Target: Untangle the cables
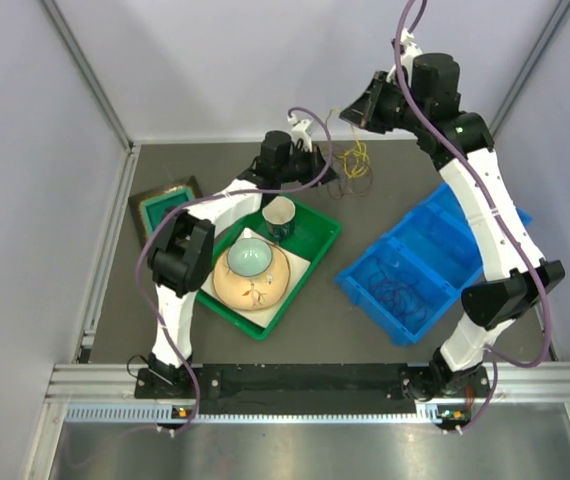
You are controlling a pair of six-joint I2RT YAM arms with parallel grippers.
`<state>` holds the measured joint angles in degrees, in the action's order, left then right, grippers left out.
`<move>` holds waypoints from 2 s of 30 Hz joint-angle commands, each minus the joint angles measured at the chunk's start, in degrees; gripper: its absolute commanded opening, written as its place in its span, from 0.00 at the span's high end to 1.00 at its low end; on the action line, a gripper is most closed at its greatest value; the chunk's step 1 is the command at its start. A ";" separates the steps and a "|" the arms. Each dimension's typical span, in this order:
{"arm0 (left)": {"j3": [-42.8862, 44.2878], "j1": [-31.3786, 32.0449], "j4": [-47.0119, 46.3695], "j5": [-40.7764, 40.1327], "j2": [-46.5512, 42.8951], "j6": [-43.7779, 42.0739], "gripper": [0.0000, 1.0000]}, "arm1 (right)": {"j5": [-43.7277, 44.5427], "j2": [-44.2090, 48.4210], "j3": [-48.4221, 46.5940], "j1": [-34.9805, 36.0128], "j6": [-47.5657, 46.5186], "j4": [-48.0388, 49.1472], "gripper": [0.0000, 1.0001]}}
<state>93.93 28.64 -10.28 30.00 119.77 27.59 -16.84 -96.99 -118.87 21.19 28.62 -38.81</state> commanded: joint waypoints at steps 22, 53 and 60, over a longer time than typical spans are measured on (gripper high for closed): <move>13.81 -14.05 2.01 -7.21 11.89 9.85 1.00 | 9.11 13.67 -11.11 -16.97 -1.20 3.21 1.00; 10.05 -25.22 11.96 -28.31 4.08 0.10 1.00 | 1.81 -19.81 -9.01 -16.18 1.62 4.80 1.00; 11.07 -25.74 10.01 -27.11 2.48 -2.81 1.00 | 5.84 -21.93 -12.53 -14.43 -1.81 0.05 1.00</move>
<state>100.01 2.98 2.44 2.04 125.67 27.94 -14.44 -123.39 -128.60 4.97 30.02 -38.48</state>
